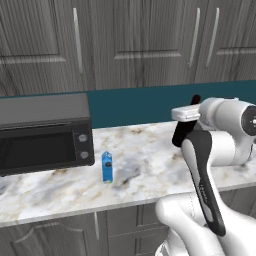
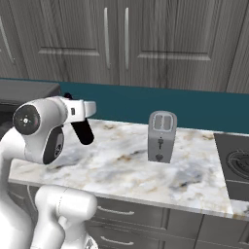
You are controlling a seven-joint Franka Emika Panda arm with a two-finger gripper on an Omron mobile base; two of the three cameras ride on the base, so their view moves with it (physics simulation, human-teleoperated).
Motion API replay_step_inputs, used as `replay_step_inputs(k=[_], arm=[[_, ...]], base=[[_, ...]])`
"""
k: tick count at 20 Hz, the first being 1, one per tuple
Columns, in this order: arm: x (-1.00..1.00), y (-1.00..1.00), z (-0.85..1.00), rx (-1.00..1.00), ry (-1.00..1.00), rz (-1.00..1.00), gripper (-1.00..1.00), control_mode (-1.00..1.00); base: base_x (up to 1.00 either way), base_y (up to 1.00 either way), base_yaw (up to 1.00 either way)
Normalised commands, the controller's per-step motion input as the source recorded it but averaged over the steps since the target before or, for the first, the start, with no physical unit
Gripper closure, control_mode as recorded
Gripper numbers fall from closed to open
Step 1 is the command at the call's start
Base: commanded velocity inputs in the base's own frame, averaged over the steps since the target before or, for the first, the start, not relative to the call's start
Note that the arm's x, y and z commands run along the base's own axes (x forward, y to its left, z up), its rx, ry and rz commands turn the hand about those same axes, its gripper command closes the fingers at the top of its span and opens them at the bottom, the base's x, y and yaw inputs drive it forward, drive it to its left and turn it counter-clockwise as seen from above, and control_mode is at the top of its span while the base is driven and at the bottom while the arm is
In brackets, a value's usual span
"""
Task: Move the drinks to the dining counter.
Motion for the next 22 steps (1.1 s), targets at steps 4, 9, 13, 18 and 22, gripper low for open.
replay_step_inputs(k=[4,9,13,18,22], arm=[[-0.18,0.0,0.25,0.0,0.0,0.0,1.0,-1.0],[-0.18,0.0,0.24,0.0,0.0,0.0,1.0,-1.0],[-0.18,0.0,0.16,0.0,0.0,0.0,1.0,-1.0],[-0.21,0.0,0.13,0.0,-0.01,0.0,1.0,-1.0],[-0.09,0.01,0.1,0.0,-0.01,0.0,1.0,-1.0]], base=[[0.0,0.0,0.0],[0.0,0.0,0.0],[0.0,0.0,0.0],[0.0,0.0,0.0],[0.0,0.0,0.0]])
